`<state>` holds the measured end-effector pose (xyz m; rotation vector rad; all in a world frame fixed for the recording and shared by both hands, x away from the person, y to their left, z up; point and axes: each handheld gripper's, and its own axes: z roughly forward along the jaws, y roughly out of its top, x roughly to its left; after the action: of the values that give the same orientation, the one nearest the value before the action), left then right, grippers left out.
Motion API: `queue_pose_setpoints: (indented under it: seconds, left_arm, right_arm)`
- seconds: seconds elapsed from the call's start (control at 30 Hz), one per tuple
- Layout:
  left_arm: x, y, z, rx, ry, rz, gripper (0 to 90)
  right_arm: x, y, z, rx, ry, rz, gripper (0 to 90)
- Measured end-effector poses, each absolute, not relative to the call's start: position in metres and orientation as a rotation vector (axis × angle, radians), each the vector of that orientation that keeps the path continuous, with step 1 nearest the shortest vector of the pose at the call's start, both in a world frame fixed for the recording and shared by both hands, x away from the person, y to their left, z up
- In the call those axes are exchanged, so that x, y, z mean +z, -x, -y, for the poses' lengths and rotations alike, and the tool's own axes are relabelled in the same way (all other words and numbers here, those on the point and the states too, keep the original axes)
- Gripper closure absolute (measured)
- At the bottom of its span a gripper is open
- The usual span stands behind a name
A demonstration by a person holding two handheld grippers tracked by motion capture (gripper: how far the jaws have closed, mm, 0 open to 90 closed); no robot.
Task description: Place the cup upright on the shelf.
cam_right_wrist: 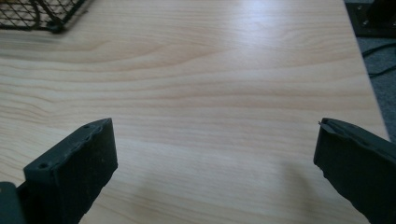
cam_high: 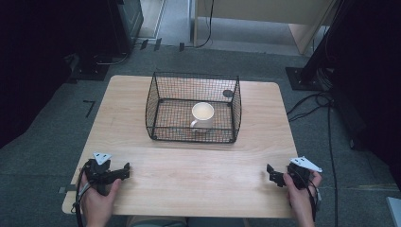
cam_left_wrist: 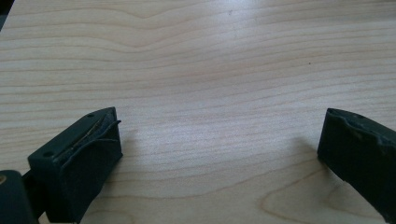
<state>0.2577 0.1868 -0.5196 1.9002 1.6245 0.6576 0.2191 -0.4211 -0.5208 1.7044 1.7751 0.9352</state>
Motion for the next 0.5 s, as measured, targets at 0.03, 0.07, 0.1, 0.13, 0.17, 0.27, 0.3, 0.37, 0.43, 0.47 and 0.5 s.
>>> queue_pose_setpoints:
  seconds: [0.03, 0.07, 0.1, 0.13, 0.17, 0.27, 0.3, 0.37, 0.43, 0.47, 0.5]
  left_arm:
    - [-0.5196, -0.2577, -0.1868, 0.658, -1.9, -1.624, 0.0]
    - [-0.5197, -0.2577, -0.1867, 0.658, -1.898, -1.625, 0.0]
    - [-0.5196, -0.2576, -0.1867, 0.657, -1.899, -1.625, 0.0]
    - [-0.5196, -0.2577, -0.1867, 0.657, -1.899, -1.625, 0.0]
    - [-0.5196, -0.2577, -0.1867, 0.657, -1.899, -1.625, 0.0]
    - [-0.5196, -0.2576, -0.1867, 0.657, -1.899, -1.625, 0.0]
    - [-0.5196, -0.2576, -0.1867, 0.657, -1.899, -1.625, 0.0]
    - [-0.5196, -0.2576, -0.1867, 0.657, -1.899, -1.625, 0.0]
    - [-0.5197, -0.2576, -0.1868, 0.657, -1.899, -1.625, 0.0]
    - [-0.5196, -0.2576, -0.1868, 0.658, -1.9, -1.624, 0.0]
    - [-0.5197, -0.2576, -0.1868, 0.657, -1.898, -1.625, 0.0]
  right_arm:
    - [-0.5233, -0.217, 0.4248, 0.917, -1.713, -1.771, 0.0]
    - [-0.5233, -0.217, 0.4248, 0.917, -1.713, -1.771, 0.0]
    - [-0.5246, -0.2159, 0.4259, 0.904, -1.716, -1.771, 0.0]
    - [-0.5253, -0.2151, 0.4268, 0.891, -1.72, -1.776, 0.0]
    - [-0.5251, -0.2137, 0.4272, 0.89, -1.716, -1.774, 0.0]
    - [-0.5256, -0.2122, 0.4268, 0.846, -1.702, -1.782, 0.0]
    - [-0.5258, -0.2121, 0.4263, 0.827, -1.698, -1.785, 0.0]
    - [-0.5263, -0.2126, 0.4258, 0.809, -1.696, -1.801, 0.0]
    - [-0.5273, -0.2125, 0.4247, 0.775, -1.701, -1.82, 0.0]
    - [-0.5273, -0.2116, 0.4245, 0.773, -1.703, -1.818, 0.0]
    - [-0.5274, -0.2106, 0.4245, 0.771, -1.703, -1.815, 0.0]
